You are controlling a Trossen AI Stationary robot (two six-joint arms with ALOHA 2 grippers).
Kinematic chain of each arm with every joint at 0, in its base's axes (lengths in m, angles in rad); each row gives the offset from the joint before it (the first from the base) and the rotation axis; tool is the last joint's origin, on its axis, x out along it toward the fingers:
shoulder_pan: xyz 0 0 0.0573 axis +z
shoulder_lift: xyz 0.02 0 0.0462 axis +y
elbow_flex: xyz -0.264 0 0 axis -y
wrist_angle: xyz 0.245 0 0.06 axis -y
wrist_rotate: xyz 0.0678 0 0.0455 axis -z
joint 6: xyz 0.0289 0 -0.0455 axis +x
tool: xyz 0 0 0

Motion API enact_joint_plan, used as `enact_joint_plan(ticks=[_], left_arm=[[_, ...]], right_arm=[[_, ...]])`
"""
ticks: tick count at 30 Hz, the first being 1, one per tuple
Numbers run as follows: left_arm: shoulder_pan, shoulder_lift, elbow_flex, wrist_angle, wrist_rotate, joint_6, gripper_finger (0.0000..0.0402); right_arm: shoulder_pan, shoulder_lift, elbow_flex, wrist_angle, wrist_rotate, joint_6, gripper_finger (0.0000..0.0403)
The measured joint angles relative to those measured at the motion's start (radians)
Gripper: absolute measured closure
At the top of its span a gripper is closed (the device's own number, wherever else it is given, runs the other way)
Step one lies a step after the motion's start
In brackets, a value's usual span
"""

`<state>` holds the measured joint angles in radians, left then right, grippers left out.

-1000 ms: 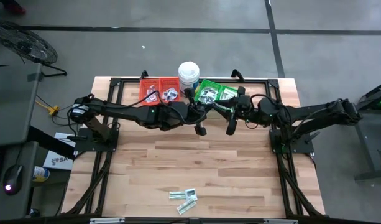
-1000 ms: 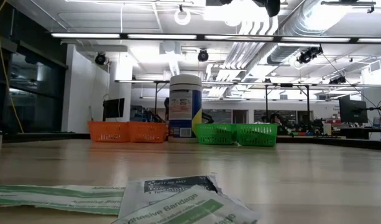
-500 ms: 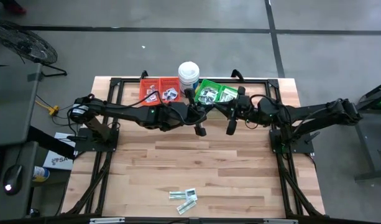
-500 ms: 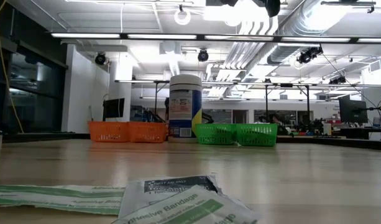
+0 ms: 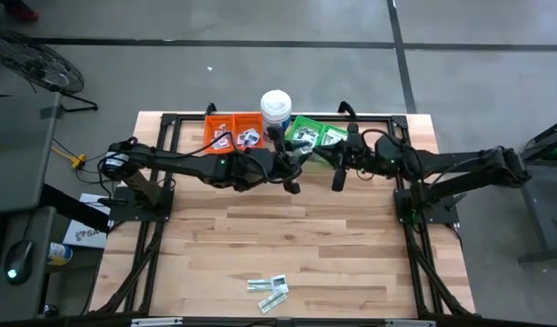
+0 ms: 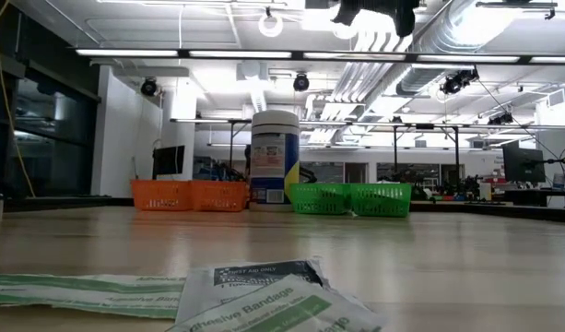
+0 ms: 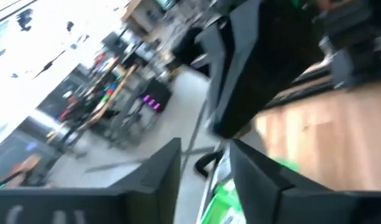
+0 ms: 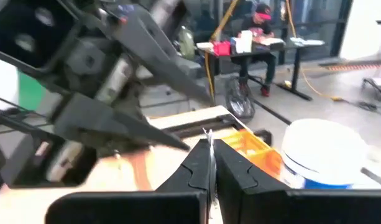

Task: Pick & Place First Aid Supplies
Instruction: Put the black towelette pack into the left green bin

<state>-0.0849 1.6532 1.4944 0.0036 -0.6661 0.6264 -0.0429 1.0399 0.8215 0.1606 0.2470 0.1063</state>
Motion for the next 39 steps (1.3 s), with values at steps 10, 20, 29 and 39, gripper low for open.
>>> enact_joint_plan(ticks=[10,20,29,39], left_arm=[[0.0,-0.073,0.0,-0.188,-0.129,-0.071,0.0227],[0.008,-0.084,0.0,-0.454,-0.051,-0.307,0.0227],[0.007,-0.083,-0.055,-0.464,0.071,-0.41,0.0228],[0.007,-0.115,-0.351,-0.106,0.221,-0.546,0.0269]], right_arm=[[-0.22,0.035,0.0,-0.212,-0.139,0.001,0.0402],[-0.46,0.226,0.0,-0.177,-0.424,-0.061,0.0403],[-0.645,0.411,0.0,-0.079,-0.685,-0.055,0.0403],[-0.728,0.554,0.023,-0.006,-0.828,-0.032,0.0402]])
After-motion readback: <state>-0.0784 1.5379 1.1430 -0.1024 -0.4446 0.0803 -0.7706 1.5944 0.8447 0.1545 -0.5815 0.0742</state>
